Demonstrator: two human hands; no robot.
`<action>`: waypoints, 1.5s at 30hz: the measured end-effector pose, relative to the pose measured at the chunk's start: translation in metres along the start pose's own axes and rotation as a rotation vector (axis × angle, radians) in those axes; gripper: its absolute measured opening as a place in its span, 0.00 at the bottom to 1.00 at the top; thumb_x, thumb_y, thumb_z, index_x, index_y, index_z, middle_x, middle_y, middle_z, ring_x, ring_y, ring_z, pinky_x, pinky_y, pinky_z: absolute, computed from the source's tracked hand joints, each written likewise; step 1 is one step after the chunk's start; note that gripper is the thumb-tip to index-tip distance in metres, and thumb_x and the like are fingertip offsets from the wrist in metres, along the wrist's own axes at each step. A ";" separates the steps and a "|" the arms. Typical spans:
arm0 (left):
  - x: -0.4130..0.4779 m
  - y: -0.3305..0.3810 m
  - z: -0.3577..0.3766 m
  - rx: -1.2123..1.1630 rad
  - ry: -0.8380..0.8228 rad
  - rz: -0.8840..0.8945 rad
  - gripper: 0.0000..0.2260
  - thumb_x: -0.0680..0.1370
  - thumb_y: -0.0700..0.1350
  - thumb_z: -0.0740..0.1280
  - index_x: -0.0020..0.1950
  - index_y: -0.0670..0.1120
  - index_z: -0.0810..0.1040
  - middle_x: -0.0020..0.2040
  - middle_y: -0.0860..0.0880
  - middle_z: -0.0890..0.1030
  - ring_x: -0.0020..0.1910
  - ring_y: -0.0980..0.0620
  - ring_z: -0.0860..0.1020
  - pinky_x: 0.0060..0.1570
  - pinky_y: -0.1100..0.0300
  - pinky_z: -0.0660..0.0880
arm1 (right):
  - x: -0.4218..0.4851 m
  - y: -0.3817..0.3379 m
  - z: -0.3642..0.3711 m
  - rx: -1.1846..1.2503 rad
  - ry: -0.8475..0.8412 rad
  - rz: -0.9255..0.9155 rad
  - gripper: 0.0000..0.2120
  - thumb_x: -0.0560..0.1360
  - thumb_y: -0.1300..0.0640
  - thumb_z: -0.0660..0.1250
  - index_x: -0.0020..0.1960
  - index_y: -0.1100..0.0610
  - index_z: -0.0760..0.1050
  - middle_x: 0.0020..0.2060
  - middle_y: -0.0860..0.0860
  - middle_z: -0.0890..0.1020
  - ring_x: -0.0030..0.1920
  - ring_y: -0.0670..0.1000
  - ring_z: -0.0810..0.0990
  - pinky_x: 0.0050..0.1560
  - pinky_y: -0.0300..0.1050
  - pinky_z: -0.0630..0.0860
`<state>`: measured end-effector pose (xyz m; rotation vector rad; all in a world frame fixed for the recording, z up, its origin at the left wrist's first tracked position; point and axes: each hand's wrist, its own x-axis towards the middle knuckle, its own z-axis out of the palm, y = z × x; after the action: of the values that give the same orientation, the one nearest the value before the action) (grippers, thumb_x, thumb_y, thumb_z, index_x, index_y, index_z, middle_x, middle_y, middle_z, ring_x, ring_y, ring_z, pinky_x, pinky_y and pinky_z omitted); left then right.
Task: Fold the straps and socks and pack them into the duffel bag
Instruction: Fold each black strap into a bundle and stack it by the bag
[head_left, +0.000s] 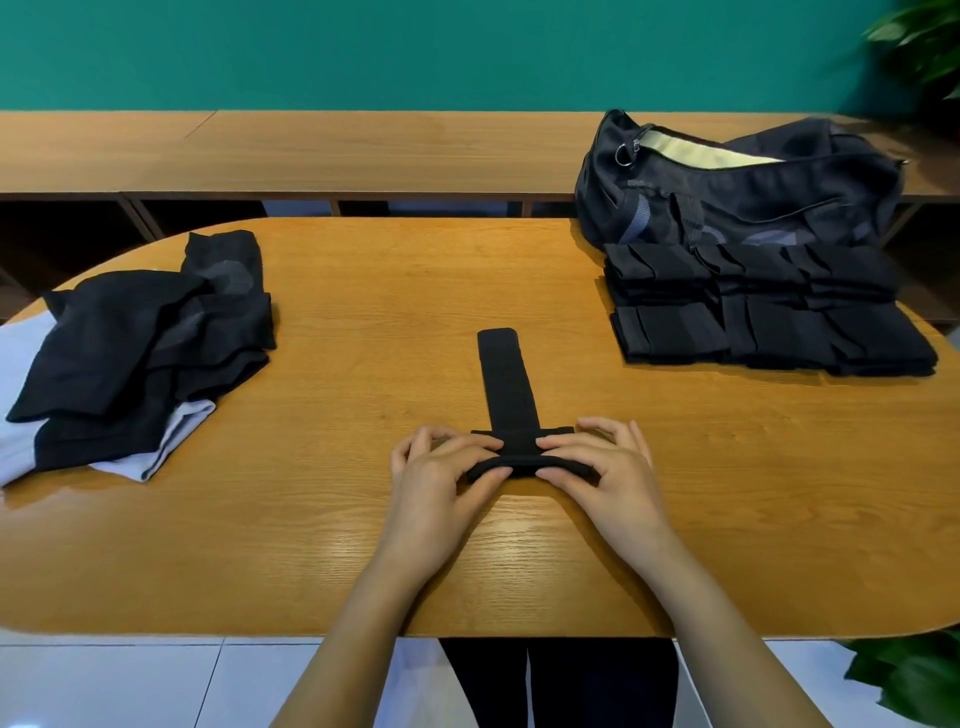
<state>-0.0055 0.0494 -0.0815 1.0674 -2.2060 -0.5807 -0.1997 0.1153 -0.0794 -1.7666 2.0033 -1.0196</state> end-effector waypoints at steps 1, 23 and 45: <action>0.000 0.000 -0.001 -0.014 -0.006 0.001 0.14 0.75 0.60 0.63 0.54 0.57 0.83 0.58 0.65 0.78 0.60 0.60 0.67 0.61 0.55 0.56 | 0.000 0.000 0.000 0.013 0.005 0.001 0.09 0.71 0.40 0.66 0.50 0.36 0.78 0.51 0.25 0.74 0.66 0.40 0.65 0.74 0.62 0.49; 0.000 0.000 -0.001 -0.027 0.017 0.011 0.13 0.72 0.58 0.66 0.54 0.59 0.82 0.57 0.67 0.78 0.61 0.60 0.67 0.63 0.55 0.55 | -0.001 -0.001 -0.001 0.038 0.018 0.006 0.11 0.72 0.51 0.73 0.51 0.38 0.78 0.52 0.32 0.77 0.64 0.42 0.69 0.75 0.59 0.50; -0.003 0.001 -0.001 -0.041 0.071 -0.078 0.16 0.74 0.62 0.62 0.51 0.54 0.82 0.45 0.59 0.80 0.54 0.61 0.71 0.72 0.39 0.52 | -0.001 -0.003 0.003 0.071 0.110 0.137 0.20 0.66 0.33 0.65 0.50 0.45 0.78 0.47 0.37 0.73 0.60 0.41 0.68 0.69 0.60 0.64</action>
<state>-0.0040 0.0521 -0.0815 1.1395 -2.0906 -0.6107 -0.1952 0.1151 -0.0793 -1.5455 2.0929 -1.1500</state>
